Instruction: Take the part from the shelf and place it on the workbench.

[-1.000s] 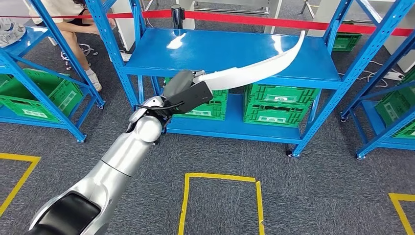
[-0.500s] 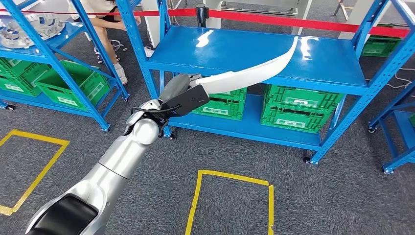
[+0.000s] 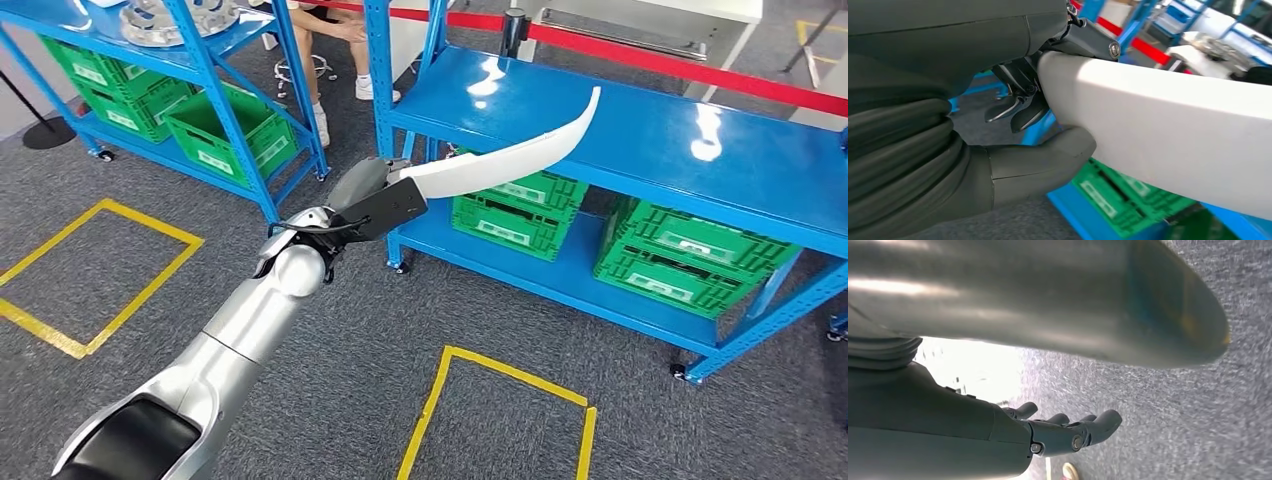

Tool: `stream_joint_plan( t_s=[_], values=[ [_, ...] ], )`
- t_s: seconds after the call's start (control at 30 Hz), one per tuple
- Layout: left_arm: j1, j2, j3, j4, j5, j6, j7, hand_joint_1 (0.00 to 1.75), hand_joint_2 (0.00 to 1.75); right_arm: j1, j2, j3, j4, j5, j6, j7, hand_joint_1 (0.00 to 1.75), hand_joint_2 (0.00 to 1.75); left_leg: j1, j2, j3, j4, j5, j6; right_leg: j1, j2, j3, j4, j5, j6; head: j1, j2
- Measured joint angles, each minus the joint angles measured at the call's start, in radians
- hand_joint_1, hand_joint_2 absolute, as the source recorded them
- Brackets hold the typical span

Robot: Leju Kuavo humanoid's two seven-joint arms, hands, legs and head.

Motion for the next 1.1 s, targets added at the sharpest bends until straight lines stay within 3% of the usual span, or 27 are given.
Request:
stream_joint_plan(
  t_s=[0.03, 0.1, 0.17, 0.23, 0.27, 0.3, 0.37, 0.43, 0.47, 0.5, 0.53, 0.6, 0.67, 0.73, 0.77, 0.83, 0.9, 0.97, 1.0, 1.03, 1.07, 1.1],
  values=[
    [0.001, 0.001, 0.000, 0.002, 0.000, 0.000, 0.000, 1.75, 1.75, 0.000, 0.000, 0.000, 0.000, 0.000, 0.000, 0.000, 0.00, 0.00, 0.000, -0.015, -0.002, 0.004, 0.000, -0.001, 0.000, 0.011, 0.031, -0.065, 0.037, -0.004, 0.000, 0.000],
    [0.000, 0.001, 0.000, 0.003, 0.000, 0.000, 0.000, 1.75, 1.75, 0.000, -0.001, 0.000, 0.000, 0.000, 0.000, -0.003, 0.00, 0.00, -0.001, -0.041, -0.008, 0.013, -0.001, -0.008, -0.001, 0.048, 0.091, -0.190, 0.080, -0.010, 0.000, 0.000],
    [0.000, 0.001, 0.000, 0.005, -0.001, 0.001, 0.000, 1.75, 1.75, -0.001, -0.001, 0.000, 0.000, 0.001, 0.000, -0.012, 0.00, 0.00, 0.000, -0.063, -0.015, 0.014, 0.002, -0.021, 0.000, 0.062, 0.110, -0.232, 0.083, -0.013, 0.000, 0.000],
    [0.002, 0.005, 0.000, 0.005, -0.004, 0.003, 0.000, 1.75, 1.75, -0.003, 0.000, 0.000, 0.000, 0.002, 0.000, -0.015, 0.00, 0.00, 0.002, -0.077, -0.020, 0.010, 0.006, -0.033, -0.001, 0.039, 0.113, -0.238, 0.088, -0.021, 0.000, 0.000],
    [0.004, 0.007, 0.000, 0.004, -0.006, 0.005, 0.000, 1.75, 1.75, -0.004, 0.001, 0.000, 0.000, 0.003, -0.001, -0.014, 0.00, 0.00, -0.001, -0.063, -0.024, 0.015, 0.003, -0.038, -0.004, 0.027, 0.116, -0.243, 0.090, -0.027, -0.001, 0.000],
    [0.005, 0.010, 0.000, 0.003, -0.009, 0.007, 0.000, 1.75, 1.75, -0.004, 0.002, 0.000, 0.000, 0.004, -0.002, -0.012, 0.00, 0.00, -0.003, -0.034, -0.036, 0.038, -0.011, -0.043, -0.006, 0.015, 0.118, -0.247, 0.092, -0.033, -0.005, 0.000],
    [0.010, 0.011, 0.000, 0.001, -0.016, 0.008, -0.001, 1.75, 1.75, -0.001, 0.003, 0.000, 0.000, 0.005, -0.009, -0.012, 0.00, 0.00, -0.005, 0.036, -0.085, 0.141, -0.066, -0.051, -0.007, -0.010, 0.121, -0.251, 0.093, -0.041, -0.013, 0.000],
    [0.018, 0.010, 0.000, 0.002, -0.028, 0.008, -0.003, 1.75, 1.75, 0.002, 0.003, 0.000, 0.000, 0.004, -0.021, -0.011, 0.00, 0.00, 0.001, 0.063, -0.147, 0.267, -0.119, -0.057, -0.006, -0.038, 0.121, -0.251, 0.092, -0.043, -0.015, 0.000],
    [0.022, 0.009, 0.000, 0.003, -0.033, 0.009, -0.005, 1.75, 1.75, 0.002, 0.003, 0.000, 0.000, 0.004, -0.029, -0.010, 0.00, 0.00, 0.004, 0.066, -0.162, 0.297, -0.123, -0.059, -0.006, -0.052, 0.121, -0.250, 0.091, -0.043, -0.016, 0.000],
    [0.024, 0.009, 0.000, 0.004, -0.037, 0.009, -0.007, 1.75, 1.75, 0.002, 0.003, 0.000, 0.000, 0.003, -0.036, -0.010, 0.00, 0.00, 0.006, 0.068, -0.156, 0.286, -0.108, -0.060, -0.006, -0.065, 0.121, -0.249, 0.090, -0.042, -0.016, 0.000],
    [0.023, 0.007, 0.000, 0.005, -0.040, 0.009, -0.010, 1.75, 1.75, 0.001, 0.003, 0.000, 0.000, 0.001, -0.043, -0.010, 0.00, 0.00, 0.007, 0.072, -0.130, 0.238, -0.079, -0.059, -0.006, -0.078, 0.122, -0.248, 0.088, -0.041, -0.016, 0.000],
    [0.017, -0.002, -0.001, 0.006, -0.042, 0.007, -0.016, 1.75, 1.75, -0.003, 0.004, -0.001, 0.000, -0.009, -0.058, -0.010, 0.00, 0.00, 0.003, 0.107, -0.051, 0.096, -0.023, -0.053, -0.004, -0.104, 0.126, -0.245, 0.082, -0.033, -0.016, 0.000],
    [0.005, -0.020, -0.005, 0.009, -0.041, 0.002, -0.024, 1.75, 1.75, -0.007, 0.004, -0.003, 0.000, -0.023, -0.073, -0.012, 0.00, 0.00, -0.004, 0.129, -0.009, 0.017, -0.004, -0.039, 0.001, -0.126, 0.129, -0.244, 0.078, -0.022, -0.014, 0.000],
    [-0.005, -0.037, -0.012, 0.015, -0.040, -0.003, -0.029, 1.75, 1.75, -0.013, 0.003, -0.007, 0.000, -0.034, -0.084, -0.012, 0.00, 0.00, -0.007, 0.110, -0.011, 0.010, -0.004, -0.024, 0.003, -0.148, 0.135, -0.247, 0.077, -0.010, -0.013, 0.000],
    [-0.007, -0.043, -0.015, 0.017, -0.040, -0.004, -0.030, 1.75, 1.75, -0.017, 0.003, -0.009, 0.000, -0.036, -0.086, -0.008, 0.00, 0.00, -0.006, 0.097, -0.011, 0.008, -0.001, -0.018, 0.001, -0.143, 0.138, -0.247, 0.075, -0.003, -0.013, 0.000],
    [-0.013, -0.055, -0.018, 0.021, -0.038, -0.005, -0.032, 1.75, 1.75, -0.020, 0.004, -0.012, 0.000, -0.039, -0.088, 0.000, 0.00, 0.00, -0.001, 0.075, -0.010, 0.002, 0.004, -0.006, -0.004, -0.087, 0.122, -0.205, 0.044, 0.007, -0.011, 0.000],
    [-0.018, -0.067, -0.022, 0.027, -0.036, -0.005, -0.033, 1.75, 1.75, -0.017, 0.002, -0.016, 0.000, -0.040, -0.090, 0.003, 0.00, 0.00, 0.001, 0.051, -0.012, 0.001, 0.007, 0.002, -0.005, -0.020, 0.063, -0.082, -0.019, 0.011, -0.006, 0.000],
    [-0.019, -0.075, -0.026, 0.034, -0.035, -0.005, -0.033, 1.75, 1.75, -0.014, 0.000, -0.019, 0.000, -0.041, -0.091, 0.006, 0.00, 0.00, -0.001, 0.024, -0.014, 0.003, 0.008, 0.005, -0.002, -0.004, 0.002, 0.035, -0.055, 0.009, -0.003, 0.000],
    [-0.019, -0.076, -0.026, 0.038, -0.035, -0.005, -0.033, 1.75, 1.75, -0.013, 0.000, -0.019, 0.000, -0.041, -0.091, 0.008, 0.00, 0.00, -0.002, 0.009, -0.014, 0.005, 0.009, 0.005, -0.001, -0.002, -0.006, 0.043, -0.044, 0.007, -0.003, 0.000],
    [-0.019, -0.077, -0.027, 0.041, -0.035, -0.005, -0.033, 1.75, 1.75, -0.013, -0.001, -0.019, 0.000, -0.041, -0.091, 0.008, 0.00, 0.00, -0.002, -0.005, -0.014, 0.007, 0.009, 0.005, 0.000, 0.002, 0.006, 0.009, -0.015, 0.004, -0.003, 0.000],
    [-0.019, -0.079, -0.027, 0.043, -0.035, -0.005, -0.033, 1.75, 1.75, -0.013, -0.001, -0.019, 0.000, -0.041, -0.091, 0.008, 0.00, 0.00, -0.002, -0.020, -0.015, 0.009, 0.009, 0.004, -0.001, 0.013, 0.036, -0.059, 0.024, 0.001, -0.003, 0.000],
    [-0.021, -0.081, -0.027, 0.044, -0.035, -0.005, -0.033, 1.75, 1.75, -0.014, -0.001, -0.019, 0.000, -0.041, -0.091, 0.008, 0.00, 0.00, -0.002, -0.034, -0.016, 0.012, 0.009, 0.001, -0.003, 0.041, 0.069, -0.131, 0.054, -0.002, -0.003, 0.000]
  ],
)
